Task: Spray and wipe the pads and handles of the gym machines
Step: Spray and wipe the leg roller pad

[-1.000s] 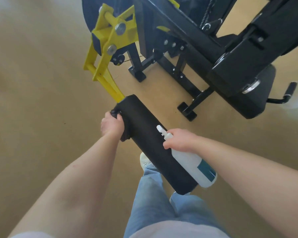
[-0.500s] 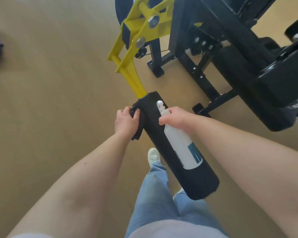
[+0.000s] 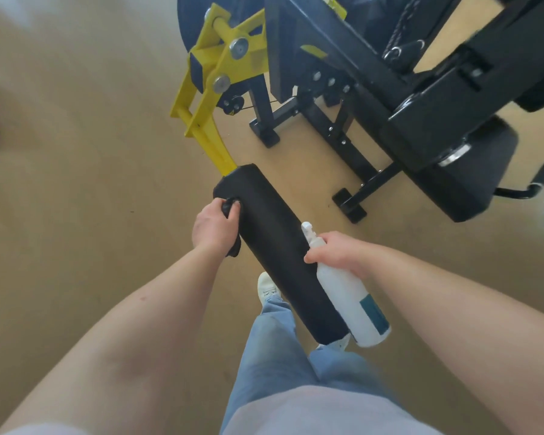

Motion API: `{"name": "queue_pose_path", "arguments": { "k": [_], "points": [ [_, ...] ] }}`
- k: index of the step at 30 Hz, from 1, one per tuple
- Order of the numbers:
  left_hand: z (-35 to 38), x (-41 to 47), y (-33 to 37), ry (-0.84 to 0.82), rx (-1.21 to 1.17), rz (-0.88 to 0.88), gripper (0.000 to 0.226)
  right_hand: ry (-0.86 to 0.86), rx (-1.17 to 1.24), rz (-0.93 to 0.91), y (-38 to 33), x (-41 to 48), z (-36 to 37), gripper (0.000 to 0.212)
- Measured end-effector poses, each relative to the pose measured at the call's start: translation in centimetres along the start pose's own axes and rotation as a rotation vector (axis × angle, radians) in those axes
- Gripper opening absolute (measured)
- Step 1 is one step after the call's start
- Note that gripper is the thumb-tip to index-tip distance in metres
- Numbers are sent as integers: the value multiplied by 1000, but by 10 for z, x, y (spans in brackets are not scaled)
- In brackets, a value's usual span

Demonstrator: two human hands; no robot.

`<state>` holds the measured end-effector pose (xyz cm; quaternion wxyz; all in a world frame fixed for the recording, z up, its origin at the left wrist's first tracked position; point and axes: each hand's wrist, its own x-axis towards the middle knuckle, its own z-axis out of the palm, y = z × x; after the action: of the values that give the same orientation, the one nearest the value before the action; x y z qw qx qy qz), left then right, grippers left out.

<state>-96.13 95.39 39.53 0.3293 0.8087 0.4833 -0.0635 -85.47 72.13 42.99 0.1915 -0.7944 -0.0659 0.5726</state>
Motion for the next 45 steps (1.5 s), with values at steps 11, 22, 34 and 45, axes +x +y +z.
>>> {"name": "queue_pose_path", "arguments": {
  "k": [11, 22, 34, 45],
  "points": [
    [34, -74, 44, -2, 49, 54, 37, -1, -209, -23, 98, -49, 4, 20],
    [61, -129, 122, -442, -270, -15, 44, -10, -121, -60, 174, -76, -4, 32],
    [164, -164, 101, -140, 931, 771, 31, 39, -21, 37, 238, -87, -25, 34],
    [187, -170, 81, -681, 971, 1159, 37, 78, 140, 59, 218, -67, -18, 23]
  ]
}}
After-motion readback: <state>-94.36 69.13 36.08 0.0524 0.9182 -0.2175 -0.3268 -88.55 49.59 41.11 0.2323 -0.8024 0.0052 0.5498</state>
